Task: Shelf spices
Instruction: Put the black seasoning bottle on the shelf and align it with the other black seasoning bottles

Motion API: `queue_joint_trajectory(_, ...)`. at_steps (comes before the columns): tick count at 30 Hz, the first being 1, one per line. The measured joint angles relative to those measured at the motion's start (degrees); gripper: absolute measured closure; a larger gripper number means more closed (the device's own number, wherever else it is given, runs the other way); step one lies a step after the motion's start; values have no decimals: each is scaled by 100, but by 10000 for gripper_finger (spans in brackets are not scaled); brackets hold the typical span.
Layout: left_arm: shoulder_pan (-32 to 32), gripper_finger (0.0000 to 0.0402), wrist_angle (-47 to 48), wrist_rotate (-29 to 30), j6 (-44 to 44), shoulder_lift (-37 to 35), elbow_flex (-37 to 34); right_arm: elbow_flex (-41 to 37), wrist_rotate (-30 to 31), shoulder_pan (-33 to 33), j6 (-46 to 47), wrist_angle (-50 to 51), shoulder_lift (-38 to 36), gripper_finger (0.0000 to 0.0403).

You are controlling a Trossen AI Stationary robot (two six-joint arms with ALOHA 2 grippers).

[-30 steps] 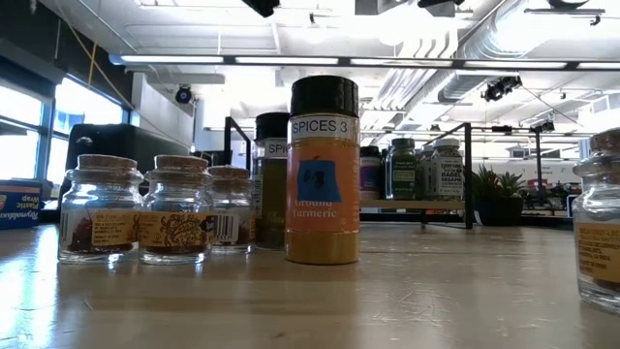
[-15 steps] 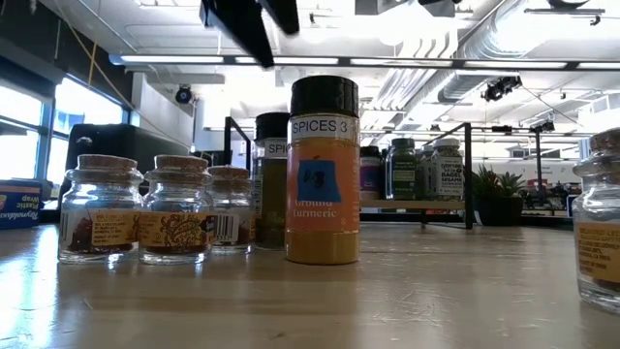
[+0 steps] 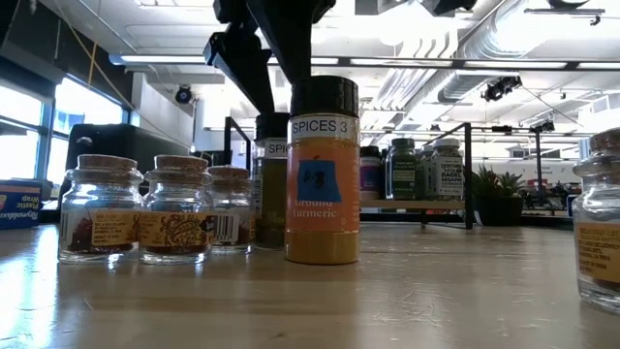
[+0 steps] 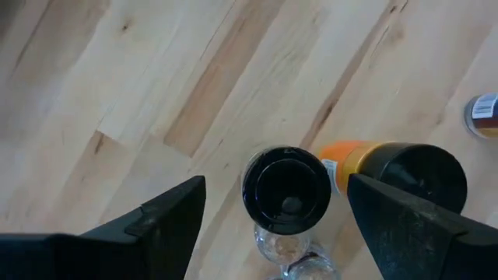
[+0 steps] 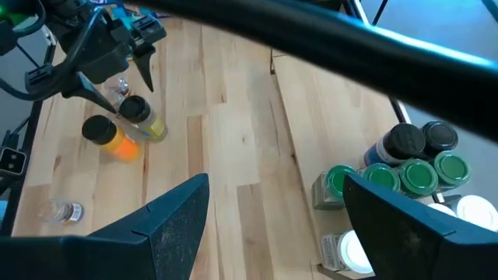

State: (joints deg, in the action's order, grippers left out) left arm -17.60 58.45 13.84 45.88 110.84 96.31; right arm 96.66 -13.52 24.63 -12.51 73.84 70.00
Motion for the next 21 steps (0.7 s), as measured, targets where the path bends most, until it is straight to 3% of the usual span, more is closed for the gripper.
queue_joint_trajectory(14, -42, 92, -19, -32, -1873, 232, 2, 0, 2, 1, -61, 58, -2, 111)
queue_joint_trajectory(21, 49, 93, -86, -432, -2056, 463, 0, 0, 4, 0, -63, 98, -75, 111)
